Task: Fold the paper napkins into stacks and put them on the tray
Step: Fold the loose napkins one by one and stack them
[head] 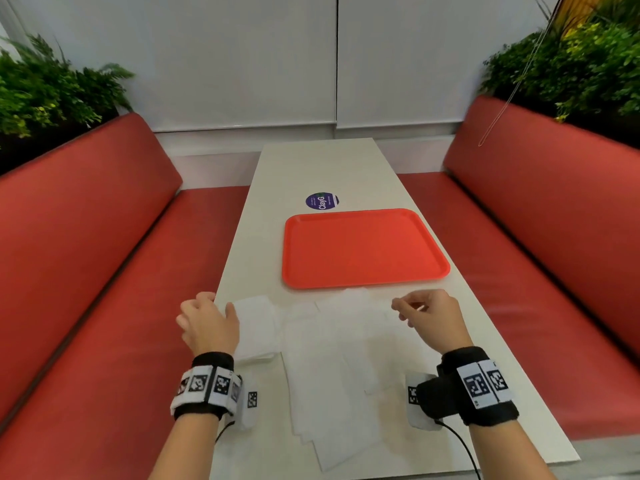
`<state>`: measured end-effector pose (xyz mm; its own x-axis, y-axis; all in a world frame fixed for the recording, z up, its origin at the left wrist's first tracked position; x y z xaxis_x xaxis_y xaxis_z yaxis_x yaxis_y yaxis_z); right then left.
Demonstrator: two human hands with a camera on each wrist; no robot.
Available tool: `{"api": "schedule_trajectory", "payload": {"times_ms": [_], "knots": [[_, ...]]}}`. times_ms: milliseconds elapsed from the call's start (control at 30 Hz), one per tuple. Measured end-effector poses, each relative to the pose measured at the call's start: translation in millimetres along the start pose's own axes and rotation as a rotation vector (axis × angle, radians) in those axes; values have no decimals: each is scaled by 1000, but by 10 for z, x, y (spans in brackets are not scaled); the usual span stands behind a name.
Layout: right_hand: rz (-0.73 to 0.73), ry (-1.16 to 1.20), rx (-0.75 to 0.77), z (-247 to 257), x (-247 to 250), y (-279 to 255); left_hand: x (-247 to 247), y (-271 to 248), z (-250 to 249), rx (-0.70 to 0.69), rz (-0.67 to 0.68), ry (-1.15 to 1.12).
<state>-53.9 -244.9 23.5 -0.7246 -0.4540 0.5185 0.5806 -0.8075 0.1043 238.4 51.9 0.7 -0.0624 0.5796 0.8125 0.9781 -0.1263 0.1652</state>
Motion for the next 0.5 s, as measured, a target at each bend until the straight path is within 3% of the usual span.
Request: {"api": "schedule_trajectory", "payload": {"times_ms": [67,100,167,233,267,333,500], "knots": [[64,-177,-91,-263,-110,0,24,-250,-394,-173,-44,-34],[124,-223,-141,-385,-206,-21,-65,-414,-610,-261,11,-137],[262,-249,-220,-545,-438,-104,-449,-757,-923,-307,280,-341],[376,-310,-235,-587,-628,-194,-915,-1127,-1054,-202,578,-385],[403,-351,-229,-598,-682,-219,-1113,-1280,-1061,-151,665,-354],[409,-390,-224,-629,-720,-222,-1327,-1446,-1076,-103,707,-300],[416,-356,-217,-697,-693,-225,-1457,-1441,-1155,-40,657,-290]]}}
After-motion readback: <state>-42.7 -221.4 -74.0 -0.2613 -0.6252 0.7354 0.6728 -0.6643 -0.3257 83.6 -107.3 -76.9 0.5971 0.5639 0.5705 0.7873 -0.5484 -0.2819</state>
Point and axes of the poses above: each hand's wrist, its own y-axis towards the middle knuckle, its own x-axis out of the back of the hand, z = x × y, the point moved 10 cm from there along y, towards the middle knuckle, and after that the axes turned 5 degrees about y, right-handed, at the moved point
